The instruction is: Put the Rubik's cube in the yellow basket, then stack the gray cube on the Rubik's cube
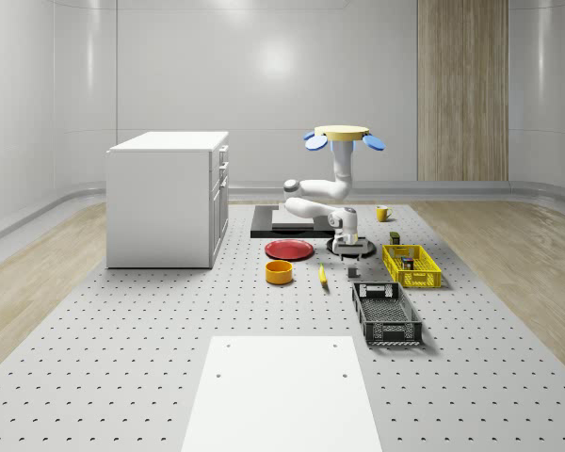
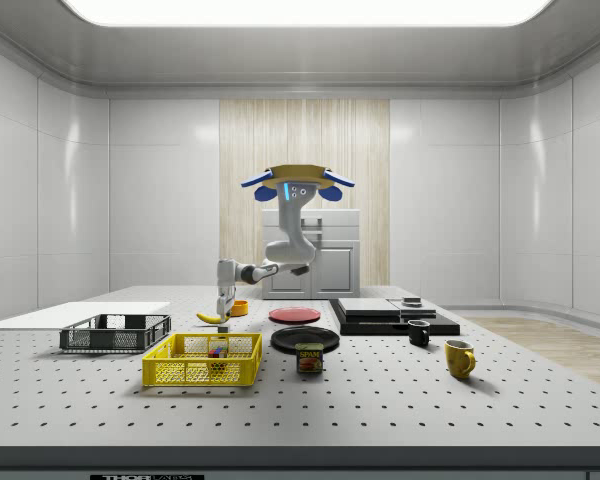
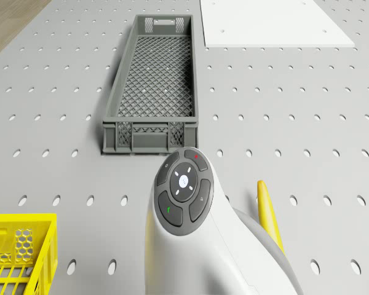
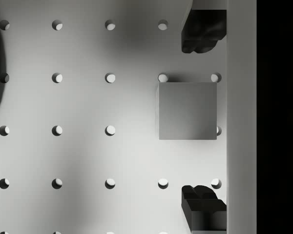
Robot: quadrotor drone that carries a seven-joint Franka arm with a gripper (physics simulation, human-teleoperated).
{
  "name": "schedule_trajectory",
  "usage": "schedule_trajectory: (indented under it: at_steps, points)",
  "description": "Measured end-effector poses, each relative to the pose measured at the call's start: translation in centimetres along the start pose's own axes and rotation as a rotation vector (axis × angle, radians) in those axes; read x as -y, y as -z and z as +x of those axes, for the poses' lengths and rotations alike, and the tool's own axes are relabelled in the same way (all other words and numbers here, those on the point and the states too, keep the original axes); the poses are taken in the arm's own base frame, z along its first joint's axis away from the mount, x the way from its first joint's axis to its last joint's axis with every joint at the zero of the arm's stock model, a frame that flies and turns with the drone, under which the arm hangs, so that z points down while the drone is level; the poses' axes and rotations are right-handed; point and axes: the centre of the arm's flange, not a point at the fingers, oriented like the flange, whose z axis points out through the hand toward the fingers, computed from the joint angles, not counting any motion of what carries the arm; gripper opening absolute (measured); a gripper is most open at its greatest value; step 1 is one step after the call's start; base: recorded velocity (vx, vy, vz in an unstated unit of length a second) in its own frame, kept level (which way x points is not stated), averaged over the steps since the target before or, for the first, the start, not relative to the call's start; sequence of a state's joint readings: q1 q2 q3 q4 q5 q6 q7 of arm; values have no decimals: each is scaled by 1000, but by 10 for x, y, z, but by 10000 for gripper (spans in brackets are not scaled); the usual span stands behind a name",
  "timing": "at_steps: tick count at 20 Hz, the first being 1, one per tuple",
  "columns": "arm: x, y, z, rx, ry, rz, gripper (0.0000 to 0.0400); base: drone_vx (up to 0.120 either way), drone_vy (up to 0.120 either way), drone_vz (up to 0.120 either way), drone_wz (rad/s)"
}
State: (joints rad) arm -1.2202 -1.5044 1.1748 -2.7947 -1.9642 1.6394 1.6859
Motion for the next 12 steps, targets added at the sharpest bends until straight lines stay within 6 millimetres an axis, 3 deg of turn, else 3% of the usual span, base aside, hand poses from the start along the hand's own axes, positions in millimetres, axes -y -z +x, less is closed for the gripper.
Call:
schedule_trajectory:
  at_steps: [5,12]
  points:
    - [0,0,0,0,0,0,400,0,24,-96,0]
    - [0,-10,0,0,0,0,400,0,0,0,0]
